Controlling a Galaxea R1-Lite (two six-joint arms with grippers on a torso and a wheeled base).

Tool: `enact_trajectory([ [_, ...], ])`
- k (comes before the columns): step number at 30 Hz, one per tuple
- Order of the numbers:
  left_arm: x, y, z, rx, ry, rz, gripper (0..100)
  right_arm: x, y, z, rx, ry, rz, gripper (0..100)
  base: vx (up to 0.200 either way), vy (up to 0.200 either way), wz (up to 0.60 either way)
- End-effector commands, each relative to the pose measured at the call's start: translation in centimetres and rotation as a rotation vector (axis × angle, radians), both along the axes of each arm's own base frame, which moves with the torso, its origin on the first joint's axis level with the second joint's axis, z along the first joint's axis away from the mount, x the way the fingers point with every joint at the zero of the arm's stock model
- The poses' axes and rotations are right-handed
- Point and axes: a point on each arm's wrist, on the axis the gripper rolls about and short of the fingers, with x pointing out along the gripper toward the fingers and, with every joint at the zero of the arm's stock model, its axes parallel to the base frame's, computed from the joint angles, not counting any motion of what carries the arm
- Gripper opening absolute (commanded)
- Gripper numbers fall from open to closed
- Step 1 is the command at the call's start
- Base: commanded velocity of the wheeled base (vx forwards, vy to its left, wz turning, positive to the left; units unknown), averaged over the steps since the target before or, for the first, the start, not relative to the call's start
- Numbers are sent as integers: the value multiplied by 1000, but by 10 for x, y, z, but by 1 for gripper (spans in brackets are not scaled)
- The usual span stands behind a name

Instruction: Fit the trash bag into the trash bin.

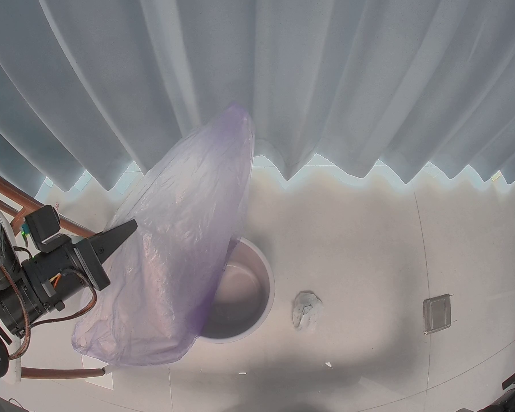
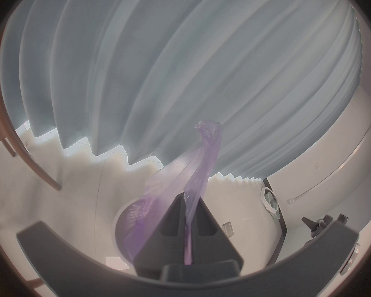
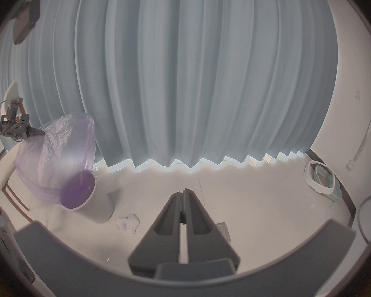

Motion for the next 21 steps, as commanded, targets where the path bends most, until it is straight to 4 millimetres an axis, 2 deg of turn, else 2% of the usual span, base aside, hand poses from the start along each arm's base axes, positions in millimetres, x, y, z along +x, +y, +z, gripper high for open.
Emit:
enact_trajectory([
  [1, -2, 0, -4, 38, -3, -3, 0, 0, 0, -5, 3, -1, -6, 0, 0, 0, 0],
  [9, -4, -1, -10, 75, -5, -20, 0, 0, 0, -5, 27, -8, -23, 0, 0, 0, 0],
  [11, -5, -1, -10, 74, -4, -22, 0, 0, 0, 0, 18, -54, -16, 0, 0, 0, 0],
  [12, -6, -1, -9, 73, -11, -23, 0, -4, 0, 23, -45, -271, -6, 0, 0, 0, 0],
  [13, -5, -1, -9, 72, -12, -23, 0, -5, 0, 26, -87, -307, 2, 0, 0, 0, 0],
  [21, -9, -9, -12, 118, -31, -69, 0, -3, 4, 22, -48, -232, 197, 0, 0, 0, 0],
])
